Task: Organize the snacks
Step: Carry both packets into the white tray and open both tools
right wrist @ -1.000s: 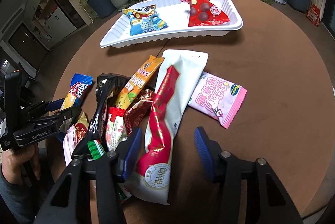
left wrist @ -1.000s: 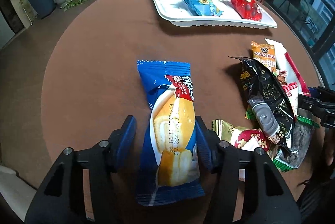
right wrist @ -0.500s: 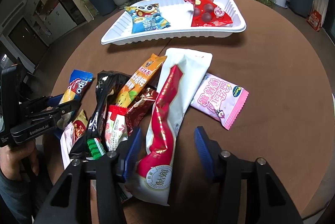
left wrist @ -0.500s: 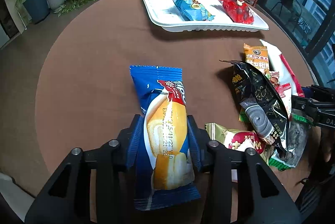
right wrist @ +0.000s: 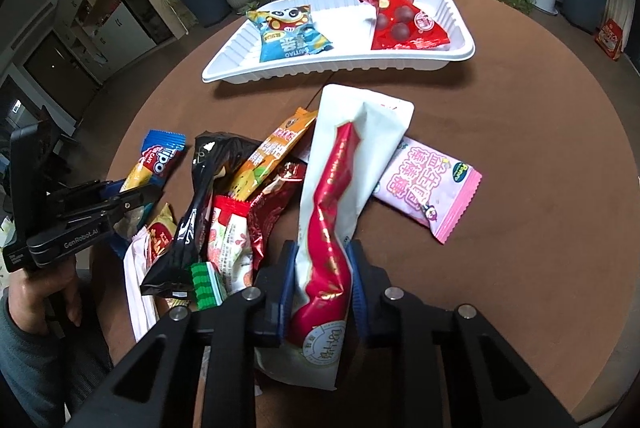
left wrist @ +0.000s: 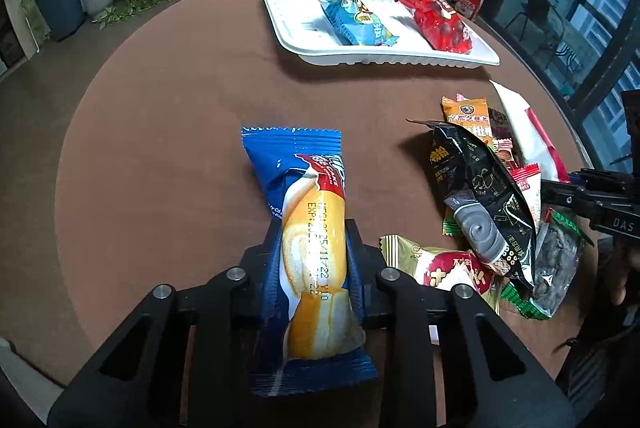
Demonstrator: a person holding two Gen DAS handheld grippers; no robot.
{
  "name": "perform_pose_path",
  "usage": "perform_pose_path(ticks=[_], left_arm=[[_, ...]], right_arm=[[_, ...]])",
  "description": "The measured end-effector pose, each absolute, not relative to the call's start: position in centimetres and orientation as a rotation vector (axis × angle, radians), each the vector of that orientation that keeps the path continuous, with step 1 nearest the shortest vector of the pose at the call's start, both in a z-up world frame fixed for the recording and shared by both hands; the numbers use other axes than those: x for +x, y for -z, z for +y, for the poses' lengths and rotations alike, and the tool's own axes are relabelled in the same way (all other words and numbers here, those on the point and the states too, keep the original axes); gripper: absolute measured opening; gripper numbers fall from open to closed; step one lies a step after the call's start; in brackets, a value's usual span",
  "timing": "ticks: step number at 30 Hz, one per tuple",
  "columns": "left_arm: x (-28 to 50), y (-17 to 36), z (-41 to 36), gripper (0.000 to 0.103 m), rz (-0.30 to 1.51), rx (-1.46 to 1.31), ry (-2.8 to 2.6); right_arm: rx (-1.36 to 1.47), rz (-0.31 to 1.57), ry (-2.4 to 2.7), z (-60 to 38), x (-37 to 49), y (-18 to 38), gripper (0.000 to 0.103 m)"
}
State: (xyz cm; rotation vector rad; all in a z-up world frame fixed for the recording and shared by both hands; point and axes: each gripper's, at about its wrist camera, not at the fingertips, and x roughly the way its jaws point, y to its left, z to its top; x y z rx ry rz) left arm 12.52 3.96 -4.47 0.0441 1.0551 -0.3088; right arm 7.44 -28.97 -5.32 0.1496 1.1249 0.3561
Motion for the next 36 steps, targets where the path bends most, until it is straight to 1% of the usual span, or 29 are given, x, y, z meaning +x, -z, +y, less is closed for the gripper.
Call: perform_pose_path(ticks=[3, 14, 22, 25, 30, 36], left_arm=[[12.4, 4.3, 4.2, 0.026, 1.047, 0.027, 0.314], [11.8, 3.5, 5.0, 0.026, 1.012, -0.046, 0.332], [10.8, 1.8, 5.2, 0.026, 0.974, -0.088, 0.366], [10.3, 0.6, 5.5, 0.026, 0.953, -0.1, 0.379], [10.5, -2.9, 6.6, 0.026, 0.886, -0.157, 0.399], [13.7, -7.4, 5.7, 0.026, 0.808, -0.163, 0.438]], right_arm=[[0.169, 1.101, -0.351, -29.6, 7.3, 4.9, 0.025], [0.195, 1.031, -0.317, -31.1, 7.3, 3.7, 0.024], [0.221, 0.97, -0.318, -31.8, 7.3, 2.5, 0.024], [0.241, 0.949, -0.311, -32.3, 7.4, 2.1, 0.024], [0.271, 0.896, -0.307, -33.1, 7.6, 0.9, 0.024], [0.275, 0.835, -0.306, -33.9, 9.3, -1.7, 0.024]])
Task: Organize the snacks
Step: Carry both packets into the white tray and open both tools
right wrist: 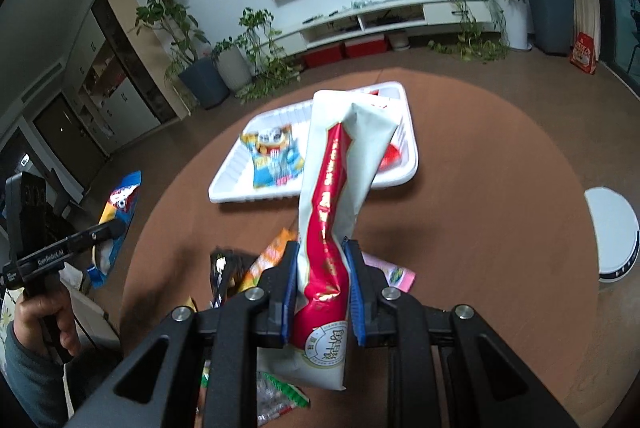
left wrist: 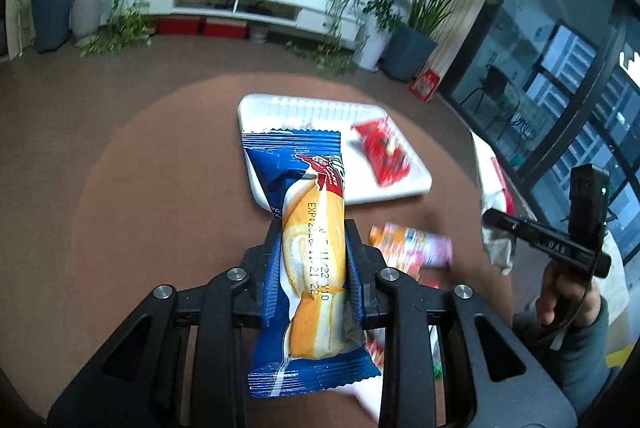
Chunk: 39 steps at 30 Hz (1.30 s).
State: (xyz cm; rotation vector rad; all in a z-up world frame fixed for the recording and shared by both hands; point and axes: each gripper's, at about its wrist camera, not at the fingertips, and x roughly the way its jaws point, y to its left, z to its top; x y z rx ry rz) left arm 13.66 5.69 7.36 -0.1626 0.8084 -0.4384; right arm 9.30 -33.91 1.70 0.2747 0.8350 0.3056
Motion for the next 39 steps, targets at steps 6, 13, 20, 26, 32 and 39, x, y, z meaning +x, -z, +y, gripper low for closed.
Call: perform_pose_path(ticks=[6, 13, 20, 26, 32, 39], left_arm=[[19.2, -9.8, 3.2, 0.026, 0.786, -0.157, 0.458], [24.9, -7.1, -0.4, 0.026, 0.849, -0.114, 0.416], [28.3, -2.8, -2.0, 0.026, 0.896, -0.107, 0.378], [29.4, 0.0, -2.6, 0.026, 0.911, -0.13, 0.357], [30.9, 2.5, -3.5, 0.027, 0.934, -0.135, 0.326], [32.5, 3.8, -2.7, 0.027, 0.958, -0.149, 0.297]], right_arm=[[0.213, 0.773, -0.347, -32.2, 13.5, -5.5, 0.024], [0.141, 0.802, -0.401, -28.6, 22.3, -4.8, 0.024], [0.073, 0.902, -0.392, -26.1, 26.9, 0.5, 0.024], [0.038, 0.915, -0.347, -26.1, 27.6, 2.3, 0.024], [-0.001, 0.937, -0.334, -25.0, 28.0, 4.1, 0.024], [-0.021, 0.957, -0.317, -24.9, 28.3, 5.2, 0.024]])
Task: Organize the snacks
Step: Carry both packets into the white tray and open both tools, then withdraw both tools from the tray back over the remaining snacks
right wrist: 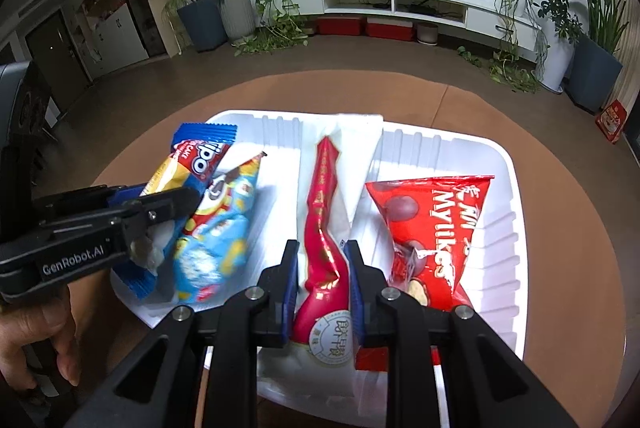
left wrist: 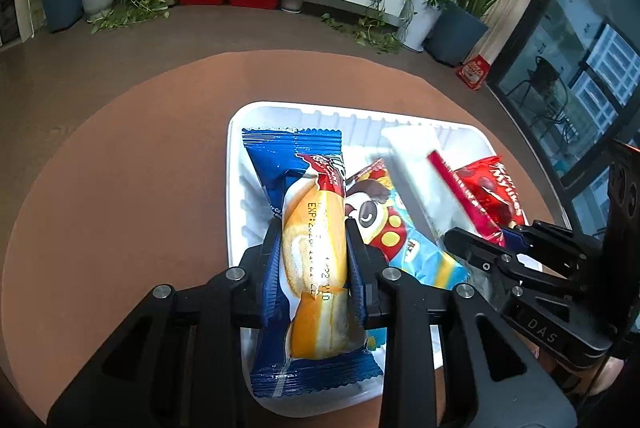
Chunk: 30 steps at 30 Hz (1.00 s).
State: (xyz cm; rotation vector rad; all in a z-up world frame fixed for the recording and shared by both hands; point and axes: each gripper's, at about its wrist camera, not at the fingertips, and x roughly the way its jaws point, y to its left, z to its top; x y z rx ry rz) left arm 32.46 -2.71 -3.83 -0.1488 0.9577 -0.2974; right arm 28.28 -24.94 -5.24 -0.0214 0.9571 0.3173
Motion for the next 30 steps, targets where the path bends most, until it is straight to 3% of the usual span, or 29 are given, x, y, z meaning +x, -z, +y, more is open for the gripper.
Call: perform_pose_path(ticks=[5, 7, 12, 14, 21, 30], left_arm=[[33.2, 4.1, -2.8, 0.031, 0.958, -0.146, 0.298], [33.3, 4.3, -3.1, 0.038, 0.963, -0.14, 0.306], [32.8, 4.1, -4.0, 0.07, 0.964, -0.114, 0.33], [32.7, 4.1, -4.2, 0.075, 0.972, -0.113, 0.344], [31.9, 3.9, -4.0, 0.076, 0.983, -0.148, 0.356], [30.5, 4.5, -5.0, 0.082, 0.992, -0.137, 0.37]], right_arm=[[-0.03, 0.966, -0.311, -24.6, 28.4, 5.8, 0.024], [-0.03, 0.967, -0.31, -24.6, 28.4, 5.7, 0.024], [-0.048, 0.96, -0.319, -24.4, 28.3, 5.8, 0.028], [-0.048, 0.954, -0.328, -24.1, 28.1, 5.7, 0.032], [-0.069, 0.877, -0.321, -24.3, 27.3, 4.3, 0.062], [0.038, 0.776, -0.27, -27.6, 26.6, 0.7, 0.076]])
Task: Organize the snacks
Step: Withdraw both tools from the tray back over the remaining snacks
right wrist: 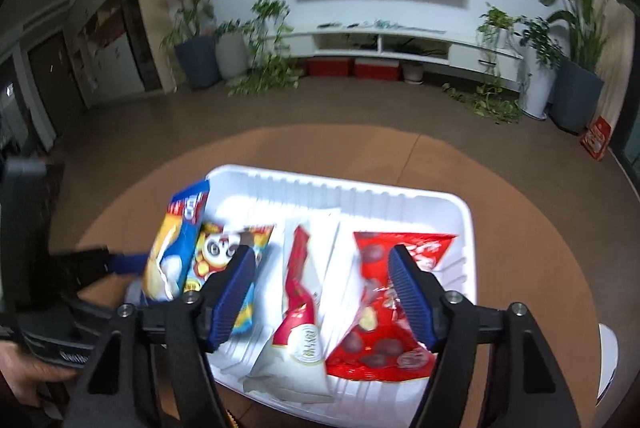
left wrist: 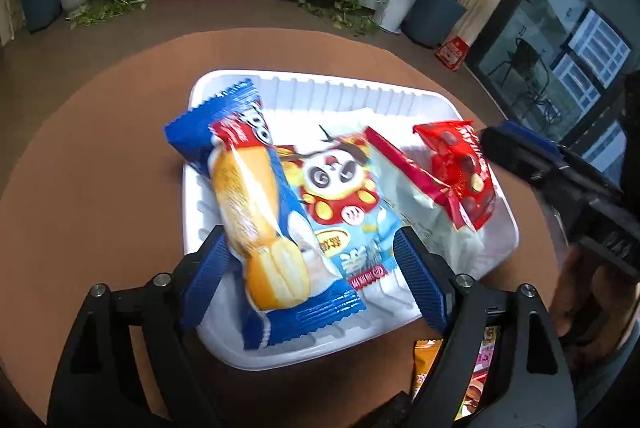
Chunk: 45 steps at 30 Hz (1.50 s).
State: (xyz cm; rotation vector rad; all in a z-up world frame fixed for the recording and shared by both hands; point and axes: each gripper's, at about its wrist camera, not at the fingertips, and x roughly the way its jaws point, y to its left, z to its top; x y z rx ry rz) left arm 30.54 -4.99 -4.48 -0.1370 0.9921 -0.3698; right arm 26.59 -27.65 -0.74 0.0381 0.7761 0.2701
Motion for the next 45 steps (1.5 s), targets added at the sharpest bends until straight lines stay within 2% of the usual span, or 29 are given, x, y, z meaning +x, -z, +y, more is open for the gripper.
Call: perform_pose_path(ticks=[2, 3, 4, 7, 9, 16, 21, 26, 28, 31, 35, 40, 41, 44, 45], left_arm=[[30.2, 4.1, -4.3, 0.087, 0.973, -0.157, 0.364], [29.9, 3.8, -4.1, 0.099, 0.963, -0.163, 0.357], [29.8, 3.4, -4.0, 0.103, 0.953, -0.158, 0.347], [29.2, 2.3, -3.9, 0.103, 0.931, -0.14, 0.34], [28.5, 1.3, -3.6, 0.103, 0.909, -0.119, 0.339], [21.2, -3.1, -1.2, 0.103, 0.752, -0.106, 0.298], [14.4, -1.1, -0.4, 0.103, 0.834, -0.221, 0.281], [11.4, 3.7, -2.6, 0.103, 1.045, -0.209, 0.28], [10.9, 3.6, -3.2, 0.103, 1.041, -0.222, 0.299], [10.6, 1.9, -5.2, 0.103, 1.017, -0.173, 0.329], [10.9, 1.8, -8.5, 0.103, 1.059, -0.03, 0.302], [11.1, 3.8, -10.1, 0.099, 1.094, 0.045, 0.272], [11.0, 4.2, -10.3, 0.092, 1.099, 0.077, 0.263], [11.2, 5.1, -10.2, 0.081, 1.112, 0.063, 0.276], [11.6, 5.3, -10.1, 0.072, 1.114, 0.052, 0.284]], right_arm=[[0.074, 0.755, -0.262, -28.5, 26.3, -0.1, 0.079], [0.089, 0.744, -0.262, -29.0, 26.2, -0.5, 0.082], [0.106, 0.729, -0.266, -29.4, 25.9, -1.0, 0.083], [0.169, 0.667, -0.297, -30.6, 24.7, -2.5, 0.093], [0.194, 0.631, -0.311, -31.2, 23.9, -3.1, 0.103], [0.178, 0.664, -0.346, -33.2, 19.9, -3.6, 0.103], [0.118, 0.749, -0.28, -33.7, 16.2, -3.2, 0.1], [0.103, 0.804, -0.33, -33.5, 12.7, -2.4, 0.096], [0.069, 0.857, -0.375, -33.1, 11.2, -1.2, 0.096], [-0.027, 0.909, -0.35, -32.8, 10.3, 0.4, 0.09], [0.035, 0.937, -0.318, -34.2, 10.8, 1.1, 0.086], [0.056, 0.985, -0.278, -34.9, 11.7, 2.1, 0.085], [0.053, 0.989, -0.28, -34.9, 11.7, 2.2, 0.084], [0.059, 1.003, -0.283, -35.2, 11.9, 2.4, 0.081], [0.061, 1.006, -0.278, -35.2, 12.1, 2.5, 0.079]])
